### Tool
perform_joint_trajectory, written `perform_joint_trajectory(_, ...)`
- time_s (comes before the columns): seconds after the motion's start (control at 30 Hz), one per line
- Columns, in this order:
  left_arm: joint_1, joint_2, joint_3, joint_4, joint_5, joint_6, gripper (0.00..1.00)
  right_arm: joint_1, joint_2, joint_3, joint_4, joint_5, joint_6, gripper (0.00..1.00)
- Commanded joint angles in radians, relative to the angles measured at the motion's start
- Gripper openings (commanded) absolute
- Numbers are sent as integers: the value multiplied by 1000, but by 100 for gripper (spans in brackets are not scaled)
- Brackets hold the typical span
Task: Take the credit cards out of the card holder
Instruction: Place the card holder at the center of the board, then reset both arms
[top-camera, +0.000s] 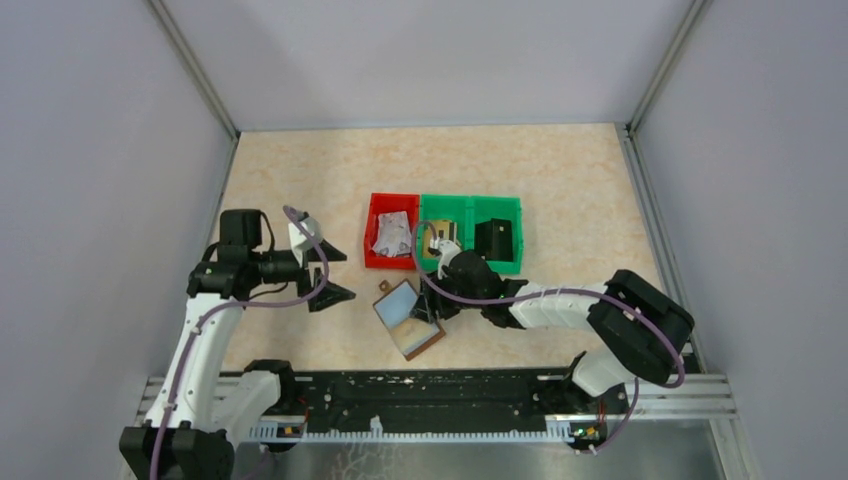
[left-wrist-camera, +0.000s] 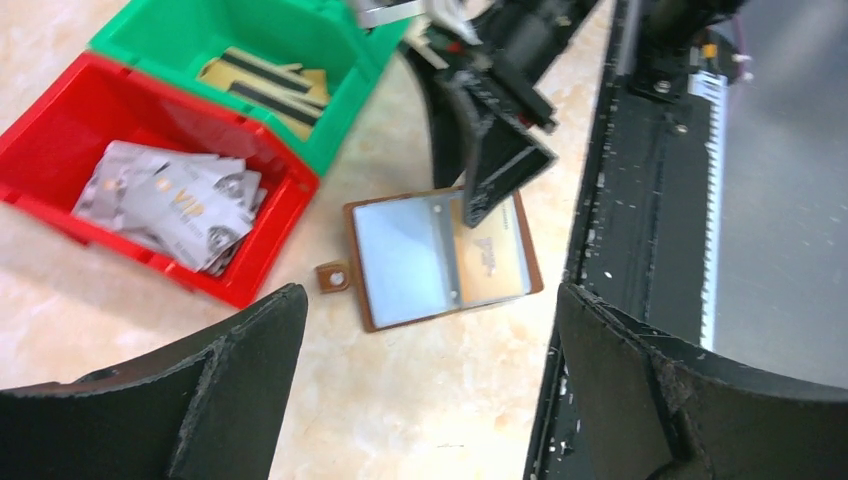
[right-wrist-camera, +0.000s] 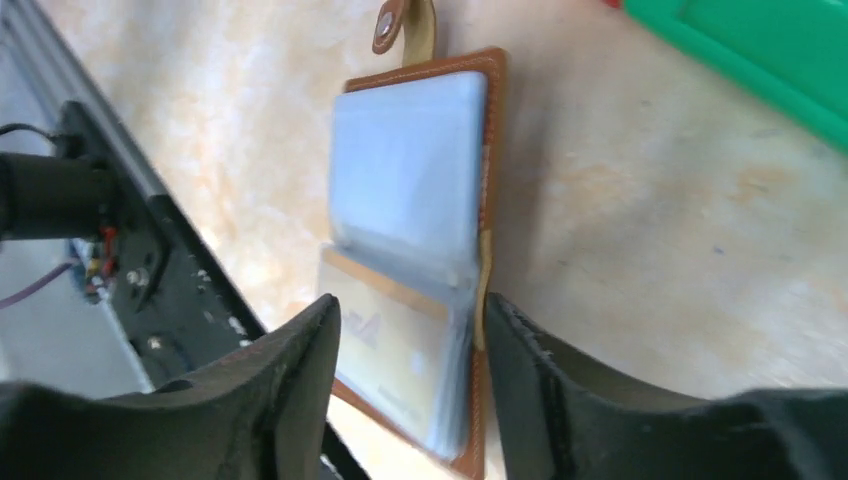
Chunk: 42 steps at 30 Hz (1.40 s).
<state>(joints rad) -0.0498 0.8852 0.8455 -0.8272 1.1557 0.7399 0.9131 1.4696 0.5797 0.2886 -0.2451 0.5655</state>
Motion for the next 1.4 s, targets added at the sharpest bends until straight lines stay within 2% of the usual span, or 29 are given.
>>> perform_joint_trajectory(0.0,-1,65,43,189,-195,-214,99,-3,-122,13,-37,160,-53,64)
perform_joint_trajectory(0.1,10,160,90,217,-316,-288,99,-7,-234,71,-176,232,-127,96)
perform_joint_trajectory(0.13,20,198,111,217,-349,-310,99,-13,-272,97,-218,271,-153,99)
perform_joint_trajectory(0.27,84,327,197,224,-410,-373,99,-110,-423,156,-340,361,-175,99)
perform_joint_trajectory(0.4,129,427,227,309,-471,-415,99,-338,-533,187,-397,418,-151,99)
perform_joint_trajectory(0.6,177,480,60,667,-643,-508,99,-614,-575,170,-412,534,-130,99)
perform_joint_trajectory(0.73,189,522,-63,893,-676,-607,99,-706,-601,71,-313,653,-116,99)
perform_joint_trajectory(0.87,189,585,-153,1080,-725,-663,99,-714,-644,-99,-82,863,-177,99)
perform_joint_trajectory(0.97,191,629,-180,1161,-760,-685,99,-716,-646,-206,49,997,-229,99)
perform_joint_trajectory(1.07,190,641,-215,1251,-754,-716,99,-740,-613,-265,135,1043,-251,99)
perform_joint_trajectory(1.17,191,643,-307,1449,-757,-736,99,-773,-555,-319,212,1051,-245,99)
perform_joint_trajectory(1.27,190,661,-379,1629,-760,-727,99,-791,-493,-386,381,1045,-292,99)
perform_joint_trajectory(1.37,191,682,-411,1721,-754,-737,99,-803,-414,-424,505,1031,-324,99)
